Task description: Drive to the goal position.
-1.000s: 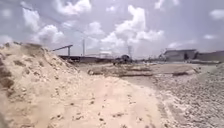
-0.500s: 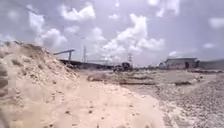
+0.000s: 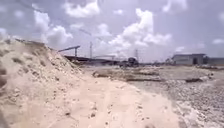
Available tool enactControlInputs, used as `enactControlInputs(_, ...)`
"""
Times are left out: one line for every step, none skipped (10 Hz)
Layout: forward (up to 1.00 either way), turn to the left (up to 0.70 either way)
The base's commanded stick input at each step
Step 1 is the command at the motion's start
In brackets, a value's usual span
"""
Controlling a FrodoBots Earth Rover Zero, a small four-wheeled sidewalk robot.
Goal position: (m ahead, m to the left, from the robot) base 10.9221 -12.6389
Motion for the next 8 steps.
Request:
enactControlInputs(0.44,0.0)
enactControlInputs(0.44,0.0)
enactControlInputs(0.44,0.0)
enactControlInputs(0.44,0.0)
enactControlInputs(0.44,0.0)
enactControlInputs(0.44,0.0)
enactControlInputs(0.44,0.0)
enactControlInputs(0.44,0.0)
